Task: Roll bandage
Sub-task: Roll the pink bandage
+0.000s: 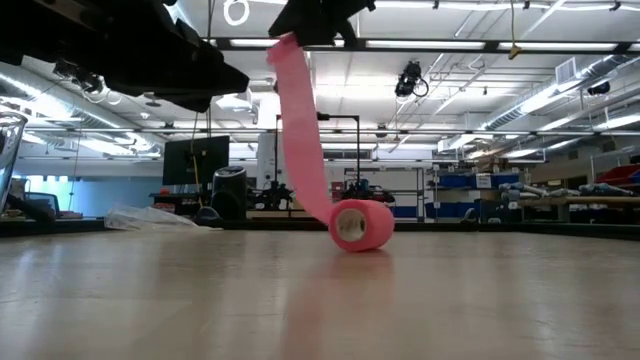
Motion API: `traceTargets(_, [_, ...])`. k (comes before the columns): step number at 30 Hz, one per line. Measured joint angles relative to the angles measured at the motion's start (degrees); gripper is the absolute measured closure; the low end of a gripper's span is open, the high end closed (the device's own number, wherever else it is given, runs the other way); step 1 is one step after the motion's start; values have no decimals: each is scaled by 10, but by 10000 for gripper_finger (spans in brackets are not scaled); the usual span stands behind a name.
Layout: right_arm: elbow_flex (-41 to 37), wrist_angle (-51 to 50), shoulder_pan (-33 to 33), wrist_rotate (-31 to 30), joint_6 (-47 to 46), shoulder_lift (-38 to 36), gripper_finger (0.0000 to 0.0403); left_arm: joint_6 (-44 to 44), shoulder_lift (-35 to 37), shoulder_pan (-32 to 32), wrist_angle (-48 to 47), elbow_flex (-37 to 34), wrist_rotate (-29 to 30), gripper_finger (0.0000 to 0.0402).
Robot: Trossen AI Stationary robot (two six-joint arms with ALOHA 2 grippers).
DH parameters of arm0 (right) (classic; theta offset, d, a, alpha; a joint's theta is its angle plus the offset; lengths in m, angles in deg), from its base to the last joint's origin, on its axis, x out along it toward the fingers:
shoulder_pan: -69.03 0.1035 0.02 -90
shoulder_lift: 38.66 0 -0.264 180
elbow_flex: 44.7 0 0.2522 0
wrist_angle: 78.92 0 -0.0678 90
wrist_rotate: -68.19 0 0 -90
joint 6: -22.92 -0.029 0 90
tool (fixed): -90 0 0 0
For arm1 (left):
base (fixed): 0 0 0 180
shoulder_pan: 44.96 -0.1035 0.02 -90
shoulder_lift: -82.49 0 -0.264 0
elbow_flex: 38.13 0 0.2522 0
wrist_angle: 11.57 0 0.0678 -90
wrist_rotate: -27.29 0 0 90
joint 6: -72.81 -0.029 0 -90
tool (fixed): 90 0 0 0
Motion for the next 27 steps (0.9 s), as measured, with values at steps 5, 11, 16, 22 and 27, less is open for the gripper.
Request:
traceTargets(5, [0,-5,-15,19,-8,2,211,1,0,0,1,0,0,392])
traceTargets(11, [0,-34,-57,100,-109,2,205,9,0,0,1,0,-7,392])
traceTargets(16, [-16,-31,-91,136,-134,2,218,12,0,0,1,0,-8,391])
traceTargets(22, [-56,13,-131,169,-136,2,271,11,-5,0,0,0,-18,391])
traceTargets(27, [-73,27,-148,191,-138,3,331,-65,-41,0,-1,9,23,384])
